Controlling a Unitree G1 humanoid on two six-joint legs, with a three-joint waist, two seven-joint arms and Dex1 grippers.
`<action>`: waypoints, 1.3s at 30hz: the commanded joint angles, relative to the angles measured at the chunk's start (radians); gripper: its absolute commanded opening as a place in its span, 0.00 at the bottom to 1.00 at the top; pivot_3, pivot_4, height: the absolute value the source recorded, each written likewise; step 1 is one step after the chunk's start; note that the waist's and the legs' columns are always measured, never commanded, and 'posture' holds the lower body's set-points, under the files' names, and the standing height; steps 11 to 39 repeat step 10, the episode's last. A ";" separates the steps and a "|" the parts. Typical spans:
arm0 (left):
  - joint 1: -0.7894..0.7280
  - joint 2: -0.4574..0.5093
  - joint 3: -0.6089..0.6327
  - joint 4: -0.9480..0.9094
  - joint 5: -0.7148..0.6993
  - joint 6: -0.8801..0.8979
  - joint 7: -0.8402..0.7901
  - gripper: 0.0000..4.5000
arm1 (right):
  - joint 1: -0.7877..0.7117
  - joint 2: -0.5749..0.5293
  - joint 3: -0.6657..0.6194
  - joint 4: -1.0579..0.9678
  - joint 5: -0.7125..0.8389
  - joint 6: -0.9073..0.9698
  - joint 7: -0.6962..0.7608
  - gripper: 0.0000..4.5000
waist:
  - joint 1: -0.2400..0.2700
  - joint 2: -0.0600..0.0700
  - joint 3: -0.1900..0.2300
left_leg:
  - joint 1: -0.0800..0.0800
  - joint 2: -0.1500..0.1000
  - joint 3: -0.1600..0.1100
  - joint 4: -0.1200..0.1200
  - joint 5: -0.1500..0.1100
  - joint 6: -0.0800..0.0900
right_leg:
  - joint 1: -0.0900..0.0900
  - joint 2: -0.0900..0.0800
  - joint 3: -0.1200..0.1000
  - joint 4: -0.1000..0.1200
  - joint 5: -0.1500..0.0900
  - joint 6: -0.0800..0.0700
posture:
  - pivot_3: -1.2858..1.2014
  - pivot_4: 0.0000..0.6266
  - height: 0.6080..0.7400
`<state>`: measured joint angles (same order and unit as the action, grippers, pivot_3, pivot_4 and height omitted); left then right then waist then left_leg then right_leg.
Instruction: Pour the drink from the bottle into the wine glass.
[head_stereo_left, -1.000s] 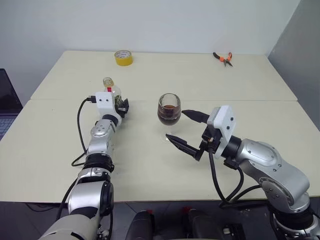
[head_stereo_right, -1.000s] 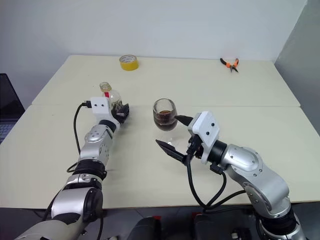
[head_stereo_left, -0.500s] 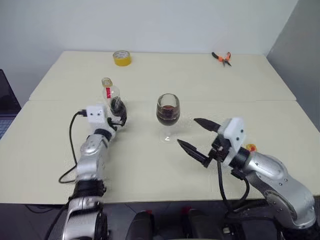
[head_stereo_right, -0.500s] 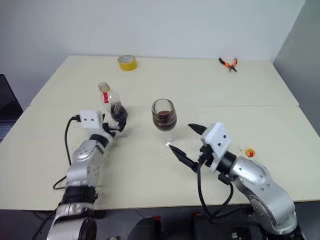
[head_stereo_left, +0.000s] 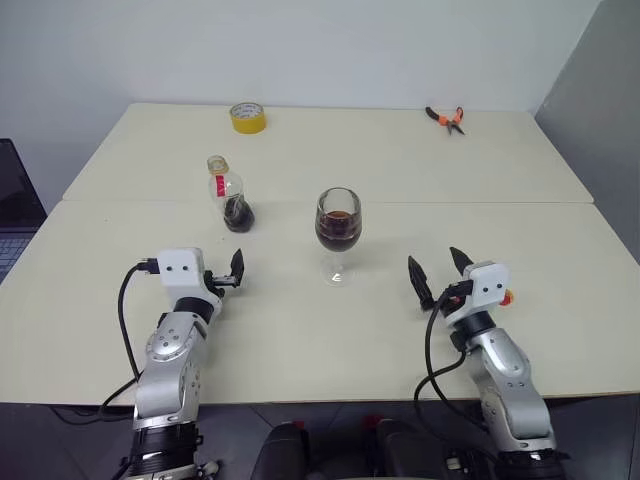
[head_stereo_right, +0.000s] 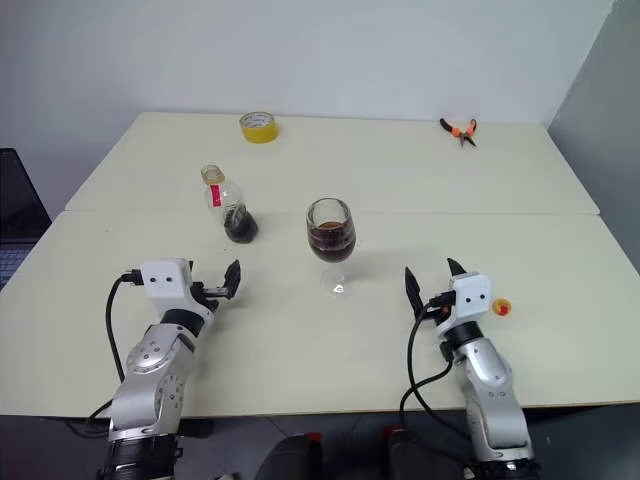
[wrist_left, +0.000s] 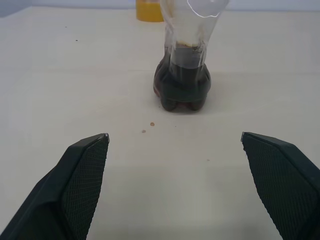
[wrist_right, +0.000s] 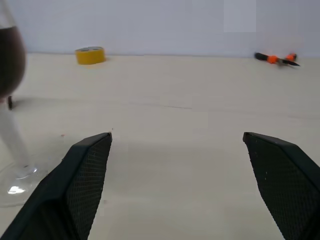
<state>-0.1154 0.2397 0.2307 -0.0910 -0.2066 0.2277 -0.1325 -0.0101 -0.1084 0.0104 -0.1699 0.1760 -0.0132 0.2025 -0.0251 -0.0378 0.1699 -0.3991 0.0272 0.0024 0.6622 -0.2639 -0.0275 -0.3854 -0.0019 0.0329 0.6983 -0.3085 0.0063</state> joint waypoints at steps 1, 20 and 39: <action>0.010 -0.007 -0.005 -0.031 0.021 -0.052 0.009 1.00 | -0.014 0.021 -0.040 0.035 -0.016 -0.061 -0.044 1.00 | 0.000 0.000 0.000 | 0.000 0.000 0.000 0.000 0.000 0.000 | 0.000 0.000 0.000 0.000 0.000 0.000 | 0.52 0.24 1.00; -0.001 -0.015 -0.006 -0.001 0.015 -0.106 -0.006 1.00 | -0.014 0.019 -0.040 0.055 -0.022 -0.081 -0.030 1.00 | -0.001 0.000 0.000 | 0.000 0.000 0.000 0.000 0.000 0.000 | 0.000 0.000 0.000 0.000 0.000 0.000 | 0.52 0.24 1.00; -0.001 -0.015 -0.006 -0.001 0.015 -0.106 -0.006 1.00 | -0.014 0.019 -0.040 0.055 -0.022 -0.081 -0.030 1.00 | -0.001 0.000 0.000 | 0.000 0.000 0.000 0.000 0.000 0.000 | 0.000 0.000 0.000 0.000 0.000 0.000 | 0.52 0.24 1.00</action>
